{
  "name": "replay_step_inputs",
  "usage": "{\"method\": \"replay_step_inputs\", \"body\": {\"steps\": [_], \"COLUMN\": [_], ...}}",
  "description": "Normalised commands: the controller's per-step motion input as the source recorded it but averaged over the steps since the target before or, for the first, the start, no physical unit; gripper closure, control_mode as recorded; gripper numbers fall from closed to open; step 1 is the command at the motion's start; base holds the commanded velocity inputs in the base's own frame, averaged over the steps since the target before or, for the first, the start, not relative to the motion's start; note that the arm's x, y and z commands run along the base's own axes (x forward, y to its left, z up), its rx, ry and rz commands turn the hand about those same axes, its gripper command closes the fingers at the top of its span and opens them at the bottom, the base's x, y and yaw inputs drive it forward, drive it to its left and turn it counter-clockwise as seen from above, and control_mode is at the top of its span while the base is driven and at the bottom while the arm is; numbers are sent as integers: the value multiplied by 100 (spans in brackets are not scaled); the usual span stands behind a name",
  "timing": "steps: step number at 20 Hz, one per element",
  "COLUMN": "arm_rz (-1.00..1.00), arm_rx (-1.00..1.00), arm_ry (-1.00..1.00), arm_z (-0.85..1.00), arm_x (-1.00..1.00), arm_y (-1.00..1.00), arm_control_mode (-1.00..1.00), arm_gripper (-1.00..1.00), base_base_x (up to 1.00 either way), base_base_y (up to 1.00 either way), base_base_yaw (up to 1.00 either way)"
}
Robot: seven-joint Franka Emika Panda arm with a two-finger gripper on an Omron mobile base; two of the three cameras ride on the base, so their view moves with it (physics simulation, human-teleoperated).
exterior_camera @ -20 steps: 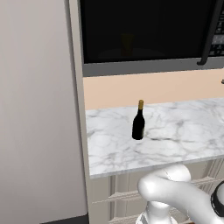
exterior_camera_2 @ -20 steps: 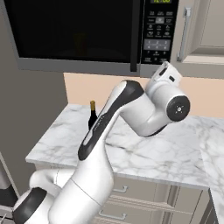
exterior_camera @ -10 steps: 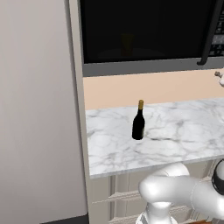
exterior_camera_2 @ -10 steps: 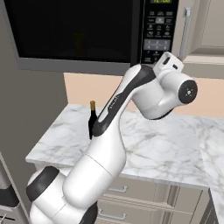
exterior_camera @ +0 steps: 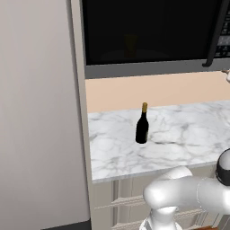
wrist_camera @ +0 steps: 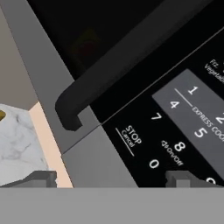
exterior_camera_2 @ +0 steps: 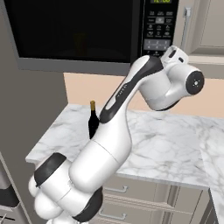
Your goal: Place the microwavable item in the microwave. Then, close the microwave door and press the start button.
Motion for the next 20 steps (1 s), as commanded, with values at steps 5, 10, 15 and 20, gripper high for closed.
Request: {"method": "replay_step_inputs", "body": {"steps": [5, 10, 15, 20], "arm_rz": [0, 0, 0, 0], "arm_rx": [0, 0, 0, 0], "arm_ry": [2, 2, 3, 3], "arm_z": [-3, -13, -23, -29], "arm_x": [14, 14, 28, 40], "arm_y": [-17, -9, -2, 0], "arm_control_mode": [-100, -100, -100, -100], "arm_gripper": [-100, -100, -100, -100], "base_base_x": [0, 0, 0, 0], "base_base_y": [0, 0, 0, 0], "base_base_yaw": [0, 0, 0, 0]}}
